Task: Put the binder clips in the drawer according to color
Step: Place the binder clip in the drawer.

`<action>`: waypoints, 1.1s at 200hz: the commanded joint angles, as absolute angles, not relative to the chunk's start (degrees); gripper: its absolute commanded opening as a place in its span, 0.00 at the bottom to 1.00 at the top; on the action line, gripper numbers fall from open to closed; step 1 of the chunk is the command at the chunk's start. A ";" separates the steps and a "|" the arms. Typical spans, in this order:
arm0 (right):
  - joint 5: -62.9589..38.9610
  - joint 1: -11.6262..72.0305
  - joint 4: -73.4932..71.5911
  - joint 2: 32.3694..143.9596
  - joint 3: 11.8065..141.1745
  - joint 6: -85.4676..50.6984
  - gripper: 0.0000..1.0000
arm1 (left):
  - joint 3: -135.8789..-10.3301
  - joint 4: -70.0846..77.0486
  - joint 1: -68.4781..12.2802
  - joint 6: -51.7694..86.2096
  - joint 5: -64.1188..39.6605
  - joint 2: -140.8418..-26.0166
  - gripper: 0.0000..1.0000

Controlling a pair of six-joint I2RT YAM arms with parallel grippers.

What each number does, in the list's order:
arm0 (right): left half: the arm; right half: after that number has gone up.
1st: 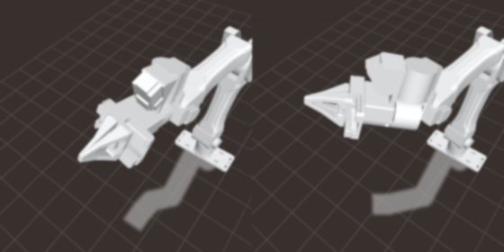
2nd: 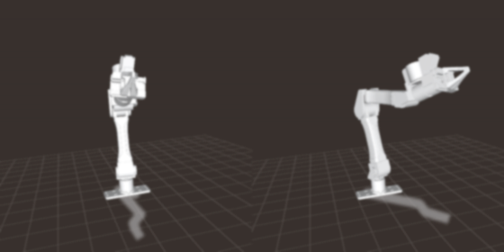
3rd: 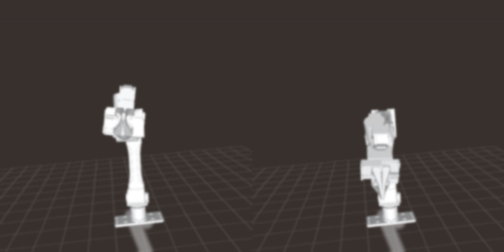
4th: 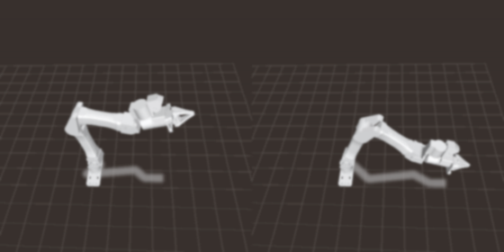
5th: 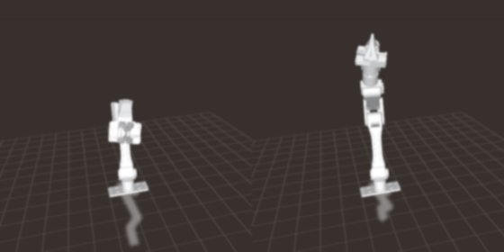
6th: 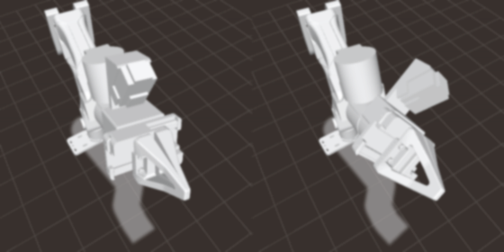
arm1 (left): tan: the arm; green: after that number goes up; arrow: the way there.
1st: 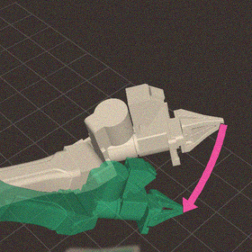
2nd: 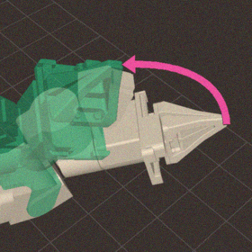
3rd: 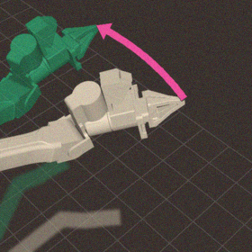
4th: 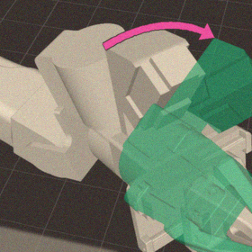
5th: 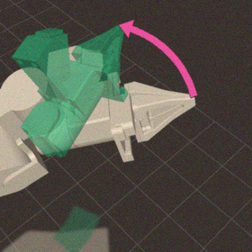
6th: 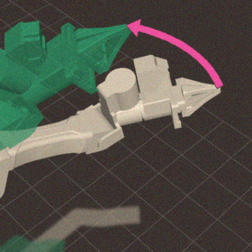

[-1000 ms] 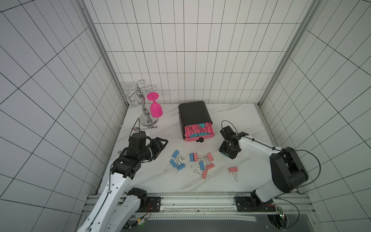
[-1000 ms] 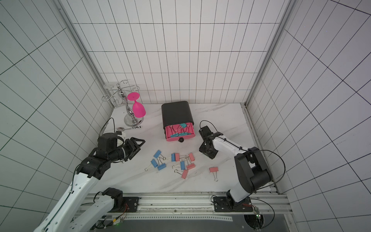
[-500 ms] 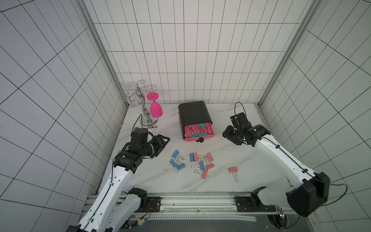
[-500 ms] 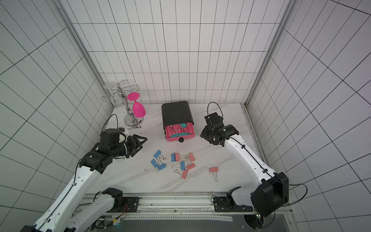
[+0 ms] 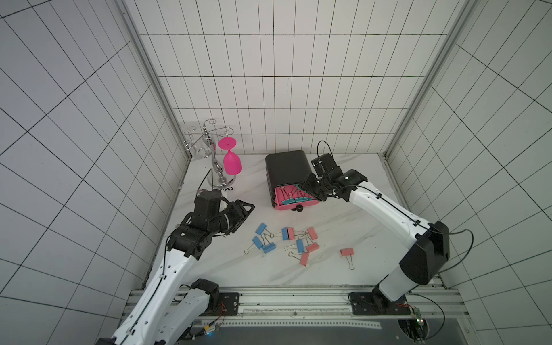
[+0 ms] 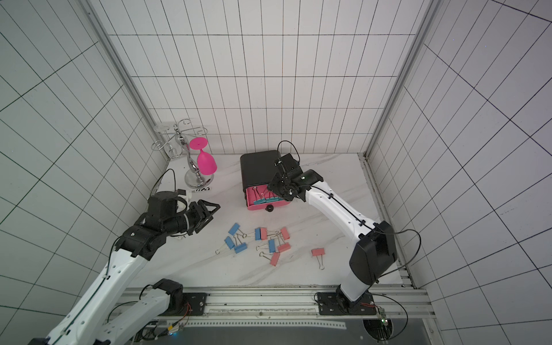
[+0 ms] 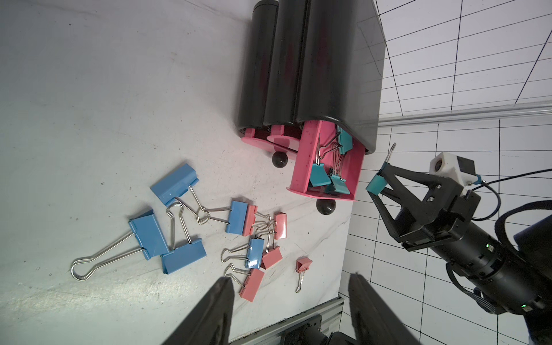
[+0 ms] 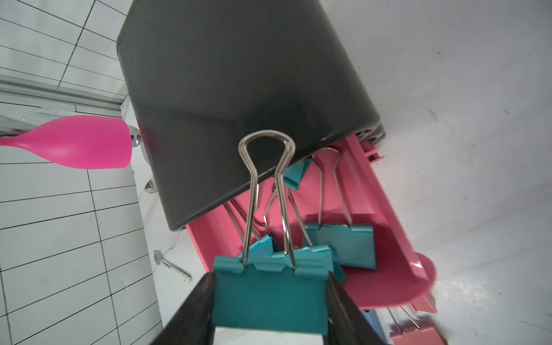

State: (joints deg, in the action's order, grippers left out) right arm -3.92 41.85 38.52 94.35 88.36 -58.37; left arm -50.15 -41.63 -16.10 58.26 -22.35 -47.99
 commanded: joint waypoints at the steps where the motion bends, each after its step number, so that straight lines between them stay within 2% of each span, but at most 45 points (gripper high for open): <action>1: -5.26 42.95 36.06 96.16 91.39 -60.84 0.41 | -51.42 -42.42 -16.26 58.14 -21.28 -47.15 0.64; 15: -5.71 43.41 35.79 96.67 91.76 -61.34 0.43 | -51.42 -42.45 -16.26 58.10 -21.18 -47.13 0.65; 82: -6.94 44.56 34.10 95.49 91.49 -60.18 0.72 | -52.20 -41.96 -16.26 58.23 -20.87 -47.99 0.65; 115: -6.55 44.47 34.32 93.89 91.28 -58.03 0.75 | -52.95 -42.00 -16.26 58.18 -20.52 -48.21 0.65; 136: -5.54 43.99 35.09 91.26 90.00 -55.27 0.70 | -53.09 -42.03 -16.26 58.27 -20.50 -48.17 0.65; 177: -7.49 41.62 36.28 86.06 83.90 -50.37 0.51 | -53.03 -41.81 -16.44 58.67 -20.60 -48.45 0.65; 208: -11.27 41.86 39.60 89.78 86.82 -46.21 0.40 | -53.74 -41.61 -16.52 58.46 -20.66 -49.03 0.64; 220: -12.21 42.36 41.70 92.35 89.62 -44.47 0.32 | -54.04 -41.74 -16.61 58.49 -20.57 -48.96 0.64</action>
